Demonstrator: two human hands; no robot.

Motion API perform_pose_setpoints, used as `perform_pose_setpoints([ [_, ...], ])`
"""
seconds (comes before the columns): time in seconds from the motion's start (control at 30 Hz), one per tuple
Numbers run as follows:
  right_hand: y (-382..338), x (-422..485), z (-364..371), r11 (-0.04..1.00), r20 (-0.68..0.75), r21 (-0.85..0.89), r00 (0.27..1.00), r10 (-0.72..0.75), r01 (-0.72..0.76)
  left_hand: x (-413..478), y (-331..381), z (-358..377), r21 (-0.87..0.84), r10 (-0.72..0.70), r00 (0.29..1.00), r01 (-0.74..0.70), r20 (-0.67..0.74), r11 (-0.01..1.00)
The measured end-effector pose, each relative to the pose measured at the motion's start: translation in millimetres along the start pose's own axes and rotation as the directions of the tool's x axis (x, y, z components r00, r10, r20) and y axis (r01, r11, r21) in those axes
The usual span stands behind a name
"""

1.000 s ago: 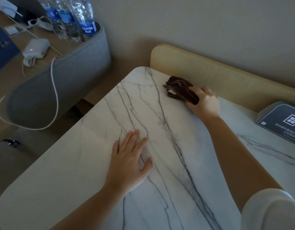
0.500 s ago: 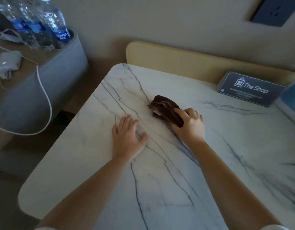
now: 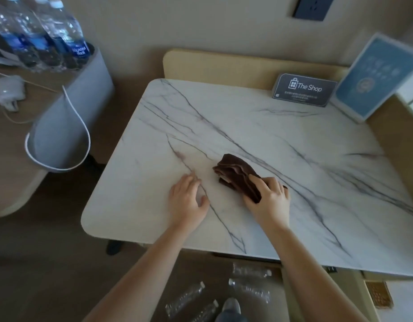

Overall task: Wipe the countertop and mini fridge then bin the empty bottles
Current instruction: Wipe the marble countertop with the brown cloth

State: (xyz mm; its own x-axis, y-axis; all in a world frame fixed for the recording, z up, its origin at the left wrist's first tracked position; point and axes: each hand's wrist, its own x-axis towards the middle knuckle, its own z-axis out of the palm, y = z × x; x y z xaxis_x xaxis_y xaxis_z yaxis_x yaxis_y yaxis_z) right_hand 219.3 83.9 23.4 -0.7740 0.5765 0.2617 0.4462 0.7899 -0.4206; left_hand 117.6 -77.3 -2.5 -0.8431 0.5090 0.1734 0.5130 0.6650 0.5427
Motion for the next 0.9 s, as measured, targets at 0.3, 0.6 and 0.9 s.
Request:
perform_pose_setpoints([
  [0.3,-21,-73,-22,0.997,0.058,-0.061,0.997,0.050,-0.047,-56,-14,-12,0.091,0.092,0.995,-0.096,0.047,0.991],
  [0.6,-39,-28,-30,0.992,0.107,0.077,0.989,-0.104,0.096,-54,-14,-8,0.122,0.067,0.997,-0.072,0.041,0.990],
  [0.9,-31,-18,0,0.984,0.266,-0.014,0.950,-0.165,0.175,-55,-17,-8,0.102,0.067,0.995,-0.075,0.074,0.992],
])
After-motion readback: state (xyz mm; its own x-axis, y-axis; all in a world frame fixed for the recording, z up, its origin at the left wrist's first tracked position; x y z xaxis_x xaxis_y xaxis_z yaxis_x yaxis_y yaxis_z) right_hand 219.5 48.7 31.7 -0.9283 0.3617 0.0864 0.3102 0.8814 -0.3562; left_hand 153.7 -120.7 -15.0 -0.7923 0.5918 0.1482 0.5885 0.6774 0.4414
